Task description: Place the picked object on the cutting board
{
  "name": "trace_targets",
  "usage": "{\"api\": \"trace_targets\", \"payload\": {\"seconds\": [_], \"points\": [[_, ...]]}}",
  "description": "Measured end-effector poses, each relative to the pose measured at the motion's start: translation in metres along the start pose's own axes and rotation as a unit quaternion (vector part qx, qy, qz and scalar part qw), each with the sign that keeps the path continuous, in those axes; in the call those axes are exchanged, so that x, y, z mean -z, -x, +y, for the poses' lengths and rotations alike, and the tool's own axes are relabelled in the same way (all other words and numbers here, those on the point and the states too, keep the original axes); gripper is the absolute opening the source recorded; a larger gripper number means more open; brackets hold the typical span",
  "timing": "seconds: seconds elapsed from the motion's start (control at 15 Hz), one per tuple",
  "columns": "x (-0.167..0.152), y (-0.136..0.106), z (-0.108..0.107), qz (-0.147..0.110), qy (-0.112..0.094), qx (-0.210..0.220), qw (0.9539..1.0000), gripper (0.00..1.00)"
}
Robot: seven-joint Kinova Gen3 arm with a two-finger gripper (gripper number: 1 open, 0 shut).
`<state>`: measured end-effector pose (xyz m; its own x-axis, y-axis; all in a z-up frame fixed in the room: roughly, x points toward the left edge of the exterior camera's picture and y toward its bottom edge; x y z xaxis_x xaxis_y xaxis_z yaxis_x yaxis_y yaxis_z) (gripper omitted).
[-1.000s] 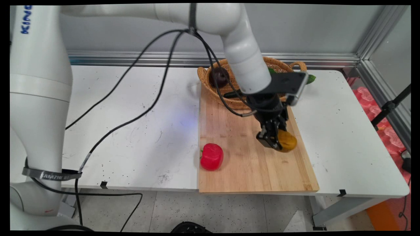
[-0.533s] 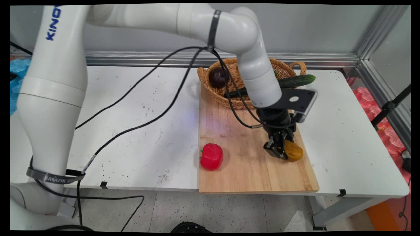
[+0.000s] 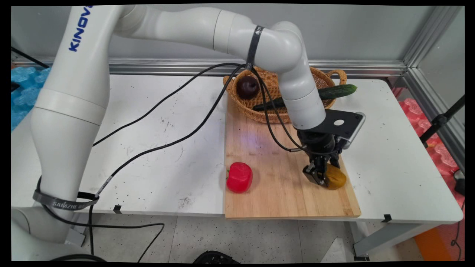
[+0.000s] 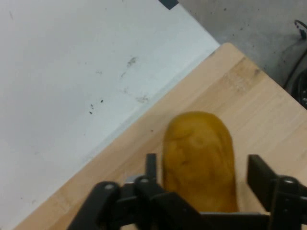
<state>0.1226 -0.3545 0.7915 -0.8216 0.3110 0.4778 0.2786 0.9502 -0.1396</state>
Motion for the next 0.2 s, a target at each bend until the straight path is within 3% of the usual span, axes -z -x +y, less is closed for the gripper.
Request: {"api": "trace_targets", "payload": {"seconds": [0.2], "points": [[0.0011,-0.0005,-0.0019,0.002,-0.003,-0.006,1.0000,1.00]]}}
